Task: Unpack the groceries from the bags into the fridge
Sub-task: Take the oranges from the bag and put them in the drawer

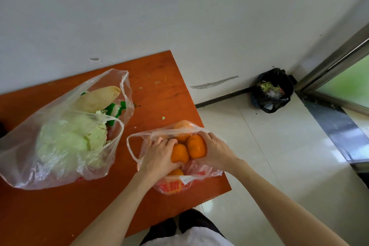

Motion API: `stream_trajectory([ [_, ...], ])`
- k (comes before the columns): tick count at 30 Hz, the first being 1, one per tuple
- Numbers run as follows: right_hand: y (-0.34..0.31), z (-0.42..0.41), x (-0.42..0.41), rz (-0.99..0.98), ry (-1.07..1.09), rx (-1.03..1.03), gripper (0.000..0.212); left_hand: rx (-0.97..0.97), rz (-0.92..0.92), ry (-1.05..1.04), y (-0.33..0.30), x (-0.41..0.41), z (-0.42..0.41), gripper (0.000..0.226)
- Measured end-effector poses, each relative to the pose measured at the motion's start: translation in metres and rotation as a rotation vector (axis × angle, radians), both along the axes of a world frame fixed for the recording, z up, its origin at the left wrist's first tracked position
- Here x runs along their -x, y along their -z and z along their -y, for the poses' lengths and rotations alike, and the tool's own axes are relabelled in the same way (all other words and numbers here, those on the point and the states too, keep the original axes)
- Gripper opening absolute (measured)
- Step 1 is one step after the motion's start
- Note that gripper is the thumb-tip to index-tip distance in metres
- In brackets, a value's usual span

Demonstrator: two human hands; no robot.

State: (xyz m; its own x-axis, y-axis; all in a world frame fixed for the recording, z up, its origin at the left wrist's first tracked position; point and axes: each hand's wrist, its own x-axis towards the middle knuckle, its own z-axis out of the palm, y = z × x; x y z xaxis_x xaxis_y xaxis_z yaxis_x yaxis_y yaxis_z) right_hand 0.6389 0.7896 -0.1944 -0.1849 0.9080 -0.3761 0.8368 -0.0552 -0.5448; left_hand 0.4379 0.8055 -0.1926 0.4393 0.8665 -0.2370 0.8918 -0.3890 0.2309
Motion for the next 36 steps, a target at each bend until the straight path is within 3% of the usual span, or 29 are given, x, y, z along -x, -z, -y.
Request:
stream_trajectory([
  [5,-0.039,0.018,0.006,-0.090,0.190,-0.019,0.086,0.094,0.235,-0.072,-0.022,0.013,-0.001,0.066],
  [10,-0.064,0.056,0.015,-0.170,0.519,-0.135,0.082,0.151,0.547,-0.078,-0.053,0.017,0.004,0.065],
  [13,-0.072,0.091,0.023,-0.168,0.719,-0.195,0.082,0.176,0.617,0.008,-0.064,0.014,0.014,0.066],
  [16,-0.078,0.137,0.031,-0.131,0.874,-0.214,0.083,0.321,0.687,0.041,-0.073,0.003,0.032,0.061],
  [27,-0.100,0.356,0.037,-0.004,1.351,-0.355,0.082,0.566,0.661,0.395,-0.087,-0.071,0.175,0.052],
  [36,-0.112,0.585,0.043,0.064,1.717,-0.433,0.080,0.634,0.649,0.724,-0.111,-0.124,0.375,0.048],
])
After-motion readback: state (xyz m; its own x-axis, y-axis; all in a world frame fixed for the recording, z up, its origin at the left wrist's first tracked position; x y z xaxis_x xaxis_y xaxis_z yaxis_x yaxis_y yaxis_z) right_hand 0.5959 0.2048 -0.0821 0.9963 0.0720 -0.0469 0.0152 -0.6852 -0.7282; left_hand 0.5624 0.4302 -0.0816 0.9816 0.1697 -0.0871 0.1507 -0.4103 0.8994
